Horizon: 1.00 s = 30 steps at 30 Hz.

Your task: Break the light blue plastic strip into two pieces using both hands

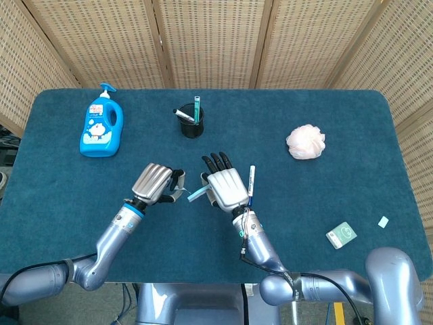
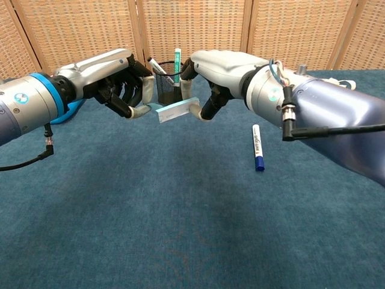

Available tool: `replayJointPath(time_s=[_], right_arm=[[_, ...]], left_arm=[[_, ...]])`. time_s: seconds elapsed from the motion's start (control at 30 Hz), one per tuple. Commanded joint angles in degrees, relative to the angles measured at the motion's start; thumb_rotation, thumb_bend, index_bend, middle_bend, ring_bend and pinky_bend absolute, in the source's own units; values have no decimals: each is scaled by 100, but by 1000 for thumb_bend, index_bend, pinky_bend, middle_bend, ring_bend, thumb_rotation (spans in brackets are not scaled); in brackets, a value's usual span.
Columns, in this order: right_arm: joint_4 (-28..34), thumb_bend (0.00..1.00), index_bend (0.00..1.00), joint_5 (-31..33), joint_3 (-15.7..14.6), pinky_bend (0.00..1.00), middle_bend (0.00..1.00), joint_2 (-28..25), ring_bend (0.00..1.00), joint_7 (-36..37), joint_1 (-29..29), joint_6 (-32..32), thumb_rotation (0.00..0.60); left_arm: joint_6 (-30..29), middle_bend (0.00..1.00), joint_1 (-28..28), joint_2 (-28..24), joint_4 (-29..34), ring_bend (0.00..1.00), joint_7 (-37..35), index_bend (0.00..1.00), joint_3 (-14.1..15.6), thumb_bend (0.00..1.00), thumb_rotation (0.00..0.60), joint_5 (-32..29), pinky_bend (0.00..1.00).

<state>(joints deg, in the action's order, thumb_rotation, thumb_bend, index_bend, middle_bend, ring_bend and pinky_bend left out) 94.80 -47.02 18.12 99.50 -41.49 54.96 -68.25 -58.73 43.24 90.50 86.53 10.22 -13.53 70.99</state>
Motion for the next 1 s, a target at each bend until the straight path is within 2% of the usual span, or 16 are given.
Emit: replayJointPath(time_s=[0.03, 0.37, 0.53, 0.77, 0.83, 0.87, 0.9, 0.97, 1.0], right_arm=[[12, 672, 606, -7, 0, 0, 114, -6, 0, 2, 0, -6, 600], [-3, 672, 606, -42, -46, 0, 114, -37, 0, 12, -26, -18, 600], [-94, 672, 607, -44, -70, 0, 113, -70, 0, 75, -62, 15, 600], [-372, 672, 608, -12, -120, 0, 113, -27, 0, 198, -93, 140, 600], [-447, 672, 608, 1, -129, 0, 113, 1, 0, 217, -94, 165, 600], [-517, 672, 608, 24, -140, 0, 113, 28, 0, 231, -98, 190, 600], [-574, 672, 608, 41, -147, 0, 113, 51, 0, 240, -101, 207, 600], [-715, 664, 600, 69, -160, 0, 113, 112, 0, 256, -101, 240, 600], [-797, 620, 554, 81, -167, 0, 109, 146, 0, 262, -103, 249, 600]], left_arm=[[1, 738, 5, -8, 5, 651, 0, 683, 0, 673, 600, -13, 738], [-49, 749, -27, -30, -211, 651, -12, 719, 38, 742, 600, -54, 738], [-51, 752, -192, -183, -652, 651, -309, 725, 130, 758, 600, -75, 738], [-32, 752, -479, -446, -1433, 650, -1091, 729, 307, 744, 600, 79, 738], [-71, 733, -522, -470, -1575, 649, -1204, 720, 348, 689, 600, 162, 739], [-91, 701, -560, -499, -1684, 639, -1267, 695, 393, 652, 600, 221, 739], [-73, 611, -585, -535, -1746, 589, -1276, 626, 434, 570, 600, 243, 731], [-7, 372, -632, -633, -1826, 417, -1126, 434, 493, 392, 600, 198, 643], [2, 221, -658, -679, -1832, 288, -972, 313, 496, 282, 600, 130, 543]])
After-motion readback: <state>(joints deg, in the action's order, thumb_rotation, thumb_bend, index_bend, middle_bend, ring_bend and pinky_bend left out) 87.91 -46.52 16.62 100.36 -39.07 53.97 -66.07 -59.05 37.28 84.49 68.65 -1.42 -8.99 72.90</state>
